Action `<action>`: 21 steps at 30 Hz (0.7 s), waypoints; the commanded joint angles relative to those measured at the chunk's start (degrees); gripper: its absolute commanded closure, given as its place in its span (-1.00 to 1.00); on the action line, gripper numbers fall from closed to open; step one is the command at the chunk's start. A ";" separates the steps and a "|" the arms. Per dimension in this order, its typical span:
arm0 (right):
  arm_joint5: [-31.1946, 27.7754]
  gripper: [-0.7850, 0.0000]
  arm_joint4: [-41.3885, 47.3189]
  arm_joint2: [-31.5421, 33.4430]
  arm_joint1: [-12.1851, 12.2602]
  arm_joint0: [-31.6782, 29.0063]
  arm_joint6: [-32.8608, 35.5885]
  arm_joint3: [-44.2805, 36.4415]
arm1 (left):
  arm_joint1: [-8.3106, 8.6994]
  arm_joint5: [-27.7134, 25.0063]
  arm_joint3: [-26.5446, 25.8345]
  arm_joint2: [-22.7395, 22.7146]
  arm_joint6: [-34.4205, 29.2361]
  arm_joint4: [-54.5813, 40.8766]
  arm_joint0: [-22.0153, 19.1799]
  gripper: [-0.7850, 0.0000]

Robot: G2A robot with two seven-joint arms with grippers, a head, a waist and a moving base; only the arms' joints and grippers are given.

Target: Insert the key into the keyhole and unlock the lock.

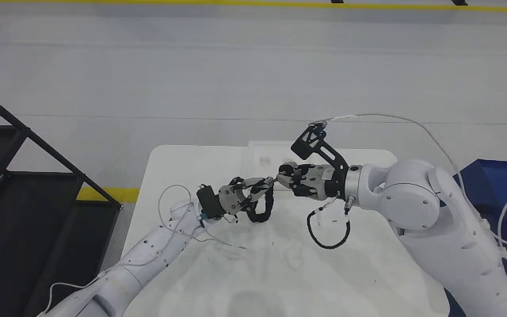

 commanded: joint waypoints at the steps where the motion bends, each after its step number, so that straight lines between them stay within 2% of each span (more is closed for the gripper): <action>1: 0.00 1.00 -0.13 -0.27 -0.07 0.30 0.12 0.23 | -0.04 -0.04 -0.24 -0.28 -0.18 0.43 0.14 1.00; 21: 0.60 1.00 -1.32 -2.79 -0.75 2.09 0.81 1.32 | -0.70 -1.97 -1.64 -2.80 -2.12 1.56 1.59 1.00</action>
